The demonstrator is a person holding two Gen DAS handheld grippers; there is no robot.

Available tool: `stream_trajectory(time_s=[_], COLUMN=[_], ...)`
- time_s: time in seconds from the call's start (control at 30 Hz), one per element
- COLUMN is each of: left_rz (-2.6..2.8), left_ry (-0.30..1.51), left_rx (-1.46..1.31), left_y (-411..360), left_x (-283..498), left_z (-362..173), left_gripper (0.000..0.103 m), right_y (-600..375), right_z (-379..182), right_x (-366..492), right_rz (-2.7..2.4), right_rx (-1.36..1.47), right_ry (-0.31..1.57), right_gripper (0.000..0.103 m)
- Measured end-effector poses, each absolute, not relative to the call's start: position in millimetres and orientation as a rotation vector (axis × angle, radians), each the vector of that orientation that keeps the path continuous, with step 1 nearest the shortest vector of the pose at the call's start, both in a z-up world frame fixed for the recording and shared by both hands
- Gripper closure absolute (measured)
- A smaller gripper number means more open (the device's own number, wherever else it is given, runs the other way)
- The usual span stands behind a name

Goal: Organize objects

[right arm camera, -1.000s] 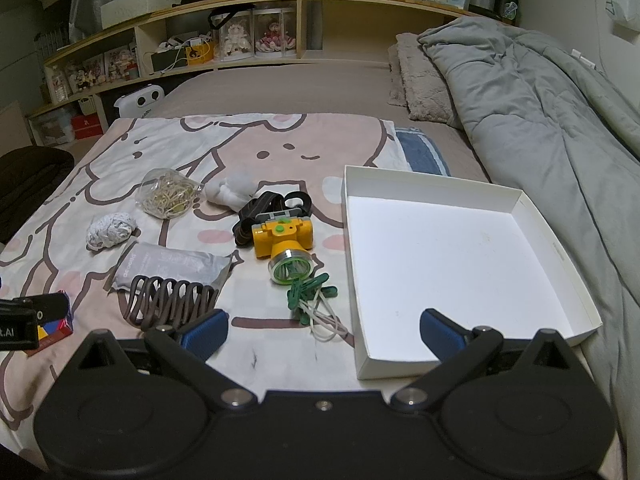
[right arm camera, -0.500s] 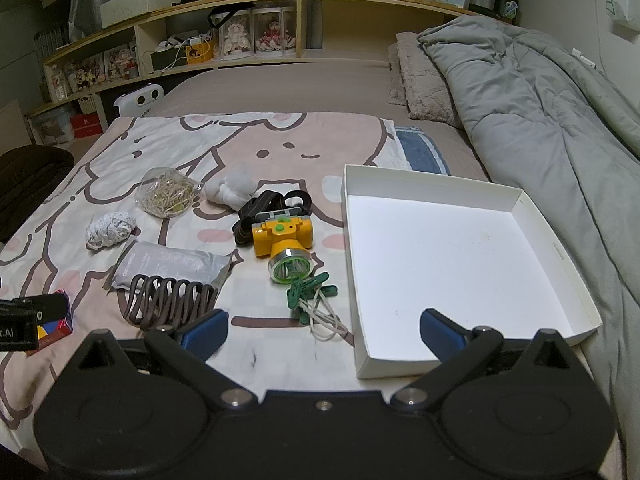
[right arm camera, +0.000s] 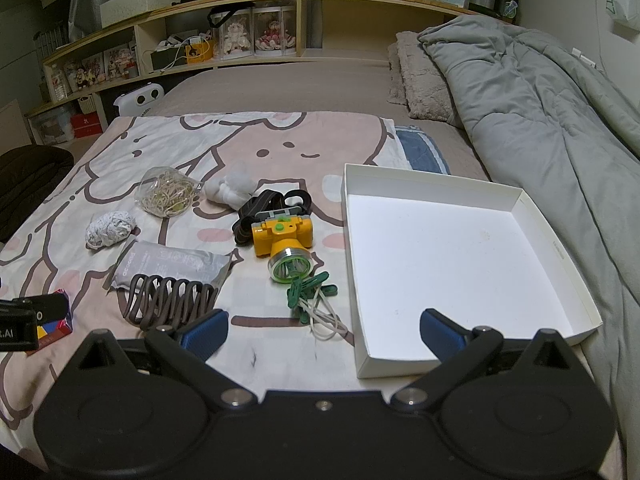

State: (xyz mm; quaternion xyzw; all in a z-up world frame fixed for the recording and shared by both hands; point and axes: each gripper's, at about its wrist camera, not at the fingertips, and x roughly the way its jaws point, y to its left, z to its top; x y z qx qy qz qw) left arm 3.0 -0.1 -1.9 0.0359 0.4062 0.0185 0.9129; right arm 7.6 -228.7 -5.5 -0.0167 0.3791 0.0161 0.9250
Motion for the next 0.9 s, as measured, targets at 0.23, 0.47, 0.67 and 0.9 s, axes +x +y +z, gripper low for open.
stream_trajectory(time_s=[0.23, 0.47, 0.67, 0.9], left_rz=[0.039, 0.042, 0.042, 0.048], left_ry=[0.838, 0.840, 0.839, 0.839], left_rx=[0.074, 0.075, 0.076, 0.074], left_y=[-0.2, 0.8, -2.8, -2.2], left_x=[2.7, 2.2, -3.3, -3.2], left_z=[-1.6, -3.9, -8.0, -8.3], left_gripper=[0.000, 0.000, 0.000, 0.000], right_y=[-228.9, -229.1, -230.1, -229.9], right_z=[-5.9, -6.6, -6.5, -7.7], right_x=[7.5, 7.7, 7.8, 9.9], right_rz=[0.032, 0.033, 0.033, 0.033], right_rx=[-0.034, -0.033, -0.030, -0.029], right_ry=[0.778, 0.780, 0.780, 0.780], right_gripper=[0.000, 0.000, 0.000, 0.000])
